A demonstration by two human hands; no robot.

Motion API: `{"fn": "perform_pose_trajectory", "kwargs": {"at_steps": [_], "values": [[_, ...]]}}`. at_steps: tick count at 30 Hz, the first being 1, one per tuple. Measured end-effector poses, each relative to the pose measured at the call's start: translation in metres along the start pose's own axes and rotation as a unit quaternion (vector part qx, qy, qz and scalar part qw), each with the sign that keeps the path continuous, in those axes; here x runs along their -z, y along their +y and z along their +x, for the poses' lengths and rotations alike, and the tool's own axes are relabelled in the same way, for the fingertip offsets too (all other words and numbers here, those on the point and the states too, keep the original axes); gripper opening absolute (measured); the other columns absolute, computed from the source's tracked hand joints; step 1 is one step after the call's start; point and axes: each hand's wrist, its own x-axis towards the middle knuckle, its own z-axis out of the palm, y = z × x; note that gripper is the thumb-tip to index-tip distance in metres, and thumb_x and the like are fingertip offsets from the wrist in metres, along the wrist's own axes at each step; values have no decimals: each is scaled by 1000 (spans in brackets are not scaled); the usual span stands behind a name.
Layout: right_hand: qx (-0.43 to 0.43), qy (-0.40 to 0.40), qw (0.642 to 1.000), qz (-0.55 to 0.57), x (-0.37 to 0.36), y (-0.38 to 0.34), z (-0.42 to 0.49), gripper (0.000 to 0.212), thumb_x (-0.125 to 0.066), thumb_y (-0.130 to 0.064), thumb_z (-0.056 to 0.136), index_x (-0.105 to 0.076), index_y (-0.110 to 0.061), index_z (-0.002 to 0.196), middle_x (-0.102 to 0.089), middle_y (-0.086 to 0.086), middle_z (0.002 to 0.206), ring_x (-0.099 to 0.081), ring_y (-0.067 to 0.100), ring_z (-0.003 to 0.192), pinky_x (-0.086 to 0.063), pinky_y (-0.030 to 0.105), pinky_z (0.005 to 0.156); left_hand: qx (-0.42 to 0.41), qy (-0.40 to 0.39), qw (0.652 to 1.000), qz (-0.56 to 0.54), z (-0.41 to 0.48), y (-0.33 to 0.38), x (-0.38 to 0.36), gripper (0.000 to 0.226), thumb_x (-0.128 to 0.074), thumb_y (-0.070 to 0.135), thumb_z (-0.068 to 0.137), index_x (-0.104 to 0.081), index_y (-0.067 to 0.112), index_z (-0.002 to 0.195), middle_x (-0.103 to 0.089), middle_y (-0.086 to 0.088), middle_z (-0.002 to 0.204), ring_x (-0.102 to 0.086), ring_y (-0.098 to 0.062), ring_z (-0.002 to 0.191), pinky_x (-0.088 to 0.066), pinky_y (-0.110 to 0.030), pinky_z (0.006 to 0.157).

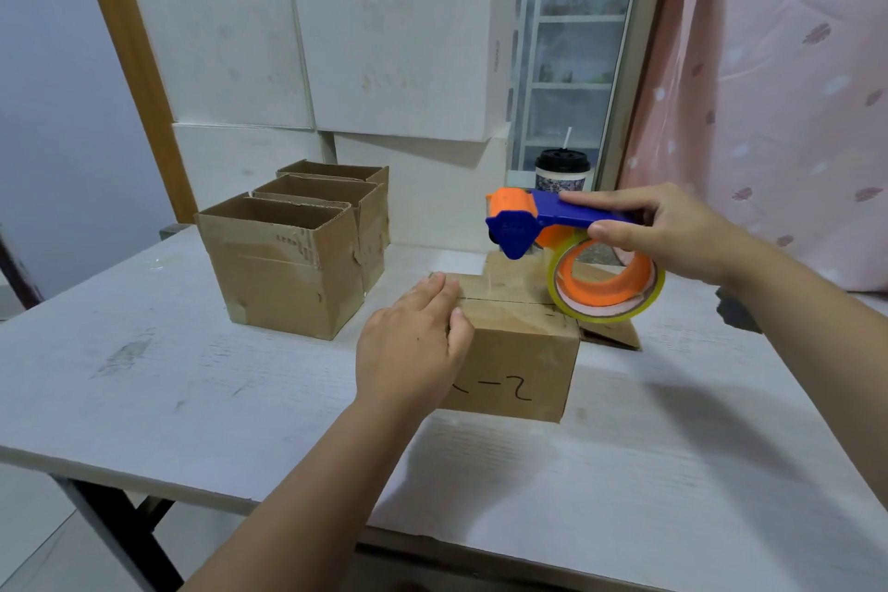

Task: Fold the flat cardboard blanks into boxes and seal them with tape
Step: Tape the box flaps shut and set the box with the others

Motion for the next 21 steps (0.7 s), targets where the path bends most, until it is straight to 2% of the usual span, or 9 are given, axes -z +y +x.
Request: {"fn": "perform_pose_trajectory", "kwargs": {"at_steps": [3, 8, 13, 17, 21], "values": [[-1, -4, 1000, 1, 1, 1, -4, 32, -57, -53, 73, -55, -73, 98, -62, -41, 94, -62, -9, 84, -42, 2, 65, -2, -4, 1000, 9, 0, -1, -1, 44, -33, 30, 96, -48, 26, 138, -43, 8, 146, -36, -6, 134, -38, -28, 96], [-7, 5, 1000, 5, 1, 3, -6, 34, -57, -51, 74, -56, -63, 106, -63, -40, 90, -62, -9, 78, -41, 2, 62, -7, 8, 1000, 9, -1, 1, 1, 57, -22, 36, 88, -51, 25, 136, -47, 6, 143, -42, -9, 131, -41, -31, 93], [-9, 1, 1000, -6, 6, 3, -7, 30, -56, -57, 71, -54, -75, 95, -64, -36, 89, -59, -9, 74, -41, 4, 61, -5, 9, 1000, 0, 1, 1, 2, 58, -22, 37, 86, -55, 25, 132, -48, 6, 141, -42, -8, 131, -42, -32, 94], [-18, 7, 1000, -4, 10, 10, -11, 33, -59, -52, 70, -59, -65, 101, -67, -29, 98, -61, -8, 85, -43, 4, 69, -2, 0, 1000, -5, 1, 1, 0, 53, -25, 35, 89, -55, 24, 132, -46, 6, 143, -38, -7, 133, -40, -31, 97], [-23, 18, 999, 20, 9, 17, -17, 34, -59, -49, 72, -61, -61, 104, -65, -36, 94, -61, -9, 85, -43, 3, 67, 8, 4, 1000, -8, 0, 3, -2, 59, -22, 37, 86, -55, 24, 132, -46, 6, 143, -38, -7, 134, -39, -31, 98]]}}
